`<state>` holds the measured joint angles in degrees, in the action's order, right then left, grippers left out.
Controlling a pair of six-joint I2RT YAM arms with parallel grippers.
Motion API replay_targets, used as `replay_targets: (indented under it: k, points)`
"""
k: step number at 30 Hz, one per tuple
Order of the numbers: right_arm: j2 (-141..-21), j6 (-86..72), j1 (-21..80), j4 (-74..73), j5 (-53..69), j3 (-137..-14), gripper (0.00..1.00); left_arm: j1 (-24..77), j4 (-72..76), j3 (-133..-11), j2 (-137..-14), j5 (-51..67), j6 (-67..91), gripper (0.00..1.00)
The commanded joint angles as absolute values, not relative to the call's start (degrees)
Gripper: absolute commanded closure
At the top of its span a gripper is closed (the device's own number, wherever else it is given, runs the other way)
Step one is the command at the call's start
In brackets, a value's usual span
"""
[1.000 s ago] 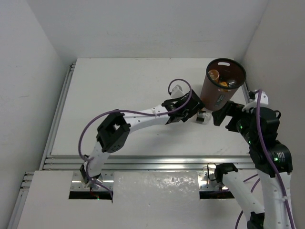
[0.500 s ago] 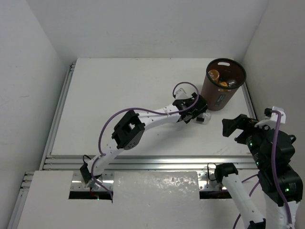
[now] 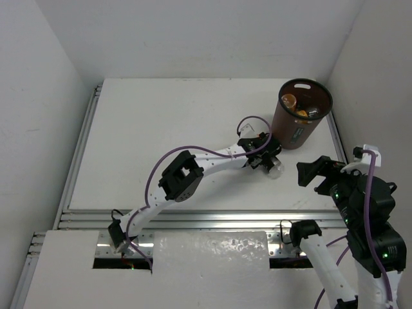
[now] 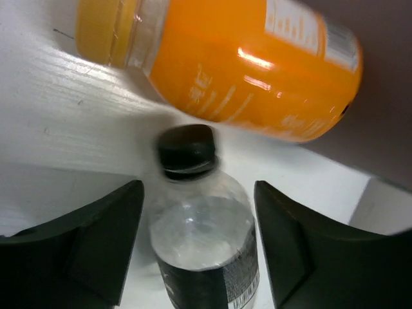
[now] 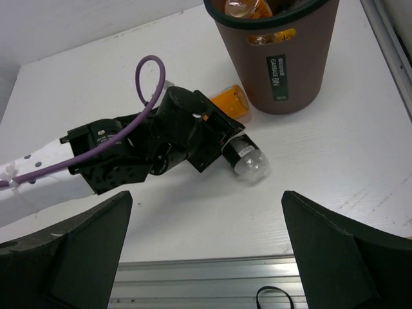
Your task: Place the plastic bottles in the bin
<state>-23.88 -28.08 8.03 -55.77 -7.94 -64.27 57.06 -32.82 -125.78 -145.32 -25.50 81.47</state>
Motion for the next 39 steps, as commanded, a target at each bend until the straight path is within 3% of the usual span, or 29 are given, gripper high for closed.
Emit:
replay_targets:
  k: [1,2,3,4,6,7,10,13,15,19,22,29,36,38,39]
  points:
    - [-23.2,-27.4,8.4,-53.6,-6.8,-63.8,0.01,58.1,-32.8,-124.6,-145.4,-23.3,79.4,0.35]
    - [-23.1,-27.3,8.4,-53.7,-7.0,-63.7,0.01,58.3,-32.2,-121.1,-144.3,-23.3,78.6,0.42]
    - [-22.9,-27.3,8.4,-53.7,-7.1,-63.7,0.01,58.6,-31.6,-118.5,-141.3,-23.7,78.4,0.67]
    - [-22.8,-27.2,8.4,-53.7,-7.2,-63.7,0.01,59.4,-29.6,-112.0,-139.2,-24.4,78.1,0.74]
    - [-22.6,-27.3,8.5,-53.6,-6.9,-63.5,0.01,60.3,-25.8,-104.4,-132.1,-25.3,76.9,0.78]
    - [-22.4,-27.3,8.4,-53.4,-6.6,-63.2,0.01,61.1,-24.3,-100.8,-129.8,-25.8,76.5,0.87]
    - [-22.8,-27.5,8.5,-52.2,-2.1,-61.0,0.01,62.0,-17.6,-84.6,-119.8,-27.3,73.0,1.00]
    - [-24.0,-25.6,8.4,-49.8,7.3,-58.6,0.01,63.9,-15.3,-74.1,-108.5,-30.8,69.4,1.00]
    - [-27.2,-25.1,8.4,-47.0,22.7,-55.5,0.01,64.8,-13.6,-69.2,-99.0,-33.1,67.5,1.00]
    - [-35.3,-30.7,8.6,-38.1,41.2,-47.3,0.01,65.2,-3.2,-54.5,-83.8,-35.3,57.3,1.00]
    - [-37.1,-42.6,9.1,-13.6,52.0,-38.3,0.01,63.0,16.3,-44.3,-74.0,-30.8,49.3,1.00]
    - [-43.8,-51.0,18.4,3.0,49.8,-35.6,0.01,60.2,29.7,-38.4,-65.4,-18.8,42.0,1.00]
    - [-50.3,-49.0,29.8,3.9,39.7,-34.3,0.02,60.1,32.5,-37.8,-62.1,-15.0,43.1,1.00]
    - [-51.1,-49.3,31.0,6.8,39.4,-33.6,0.16,60.0,32.8,-37.8,-61.5,-14.3,43.8,1.00]
    - [-51.4,-50.1,32.0,7.9,39.4,-33.6,0.31,60.1,32.7,-37.6,-61.3,-14.0,44.5,1.00]
